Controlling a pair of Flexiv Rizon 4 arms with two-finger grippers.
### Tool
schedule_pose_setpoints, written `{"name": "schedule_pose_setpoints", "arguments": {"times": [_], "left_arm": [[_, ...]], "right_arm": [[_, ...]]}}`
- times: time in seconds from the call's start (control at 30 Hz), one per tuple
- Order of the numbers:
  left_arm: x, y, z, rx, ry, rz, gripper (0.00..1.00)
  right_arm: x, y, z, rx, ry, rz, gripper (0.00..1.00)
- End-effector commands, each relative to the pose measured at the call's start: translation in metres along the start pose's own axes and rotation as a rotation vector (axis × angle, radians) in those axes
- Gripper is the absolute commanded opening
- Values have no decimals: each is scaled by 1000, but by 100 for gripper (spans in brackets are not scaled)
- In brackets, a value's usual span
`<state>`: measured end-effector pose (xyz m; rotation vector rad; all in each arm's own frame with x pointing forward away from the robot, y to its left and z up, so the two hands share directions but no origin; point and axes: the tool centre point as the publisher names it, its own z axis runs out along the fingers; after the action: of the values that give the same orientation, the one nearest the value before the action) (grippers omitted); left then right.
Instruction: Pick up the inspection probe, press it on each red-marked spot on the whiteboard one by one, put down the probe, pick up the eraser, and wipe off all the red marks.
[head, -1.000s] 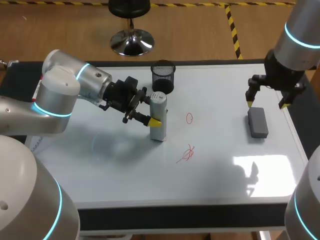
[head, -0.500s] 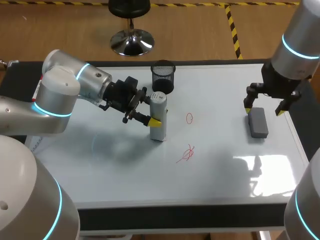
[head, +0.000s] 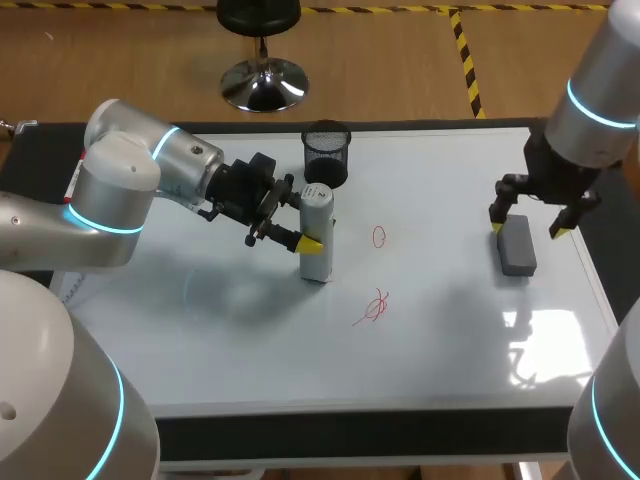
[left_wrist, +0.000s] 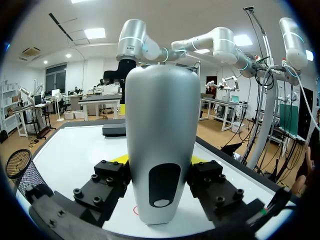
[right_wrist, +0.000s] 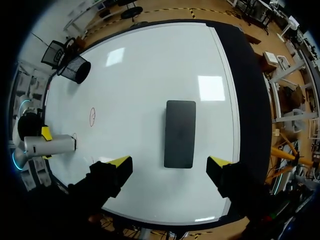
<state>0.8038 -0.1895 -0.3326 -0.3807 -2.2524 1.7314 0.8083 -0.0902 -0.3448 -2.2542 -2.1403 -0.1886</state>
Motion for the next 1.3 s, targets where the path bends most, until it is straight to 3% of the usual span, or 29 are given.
{"name": "schedule_pose_setpoints", "arguments": {"times": [0.03, 0.73, 1.3], "left_arm": [[-1, 10, 3, 4, 3, 0, 0], [-1, 10, 3, 4, 3, 0, 0], [-1, 10, 3, 4, 3, 0, 0]], "right_arm": [[-2, 7, 10, 7, 9, -3, 100], [-3, 20, 48, 78, 64, -39, 100], [-5, 13, 62, 166, 25, 21, 100]]}}
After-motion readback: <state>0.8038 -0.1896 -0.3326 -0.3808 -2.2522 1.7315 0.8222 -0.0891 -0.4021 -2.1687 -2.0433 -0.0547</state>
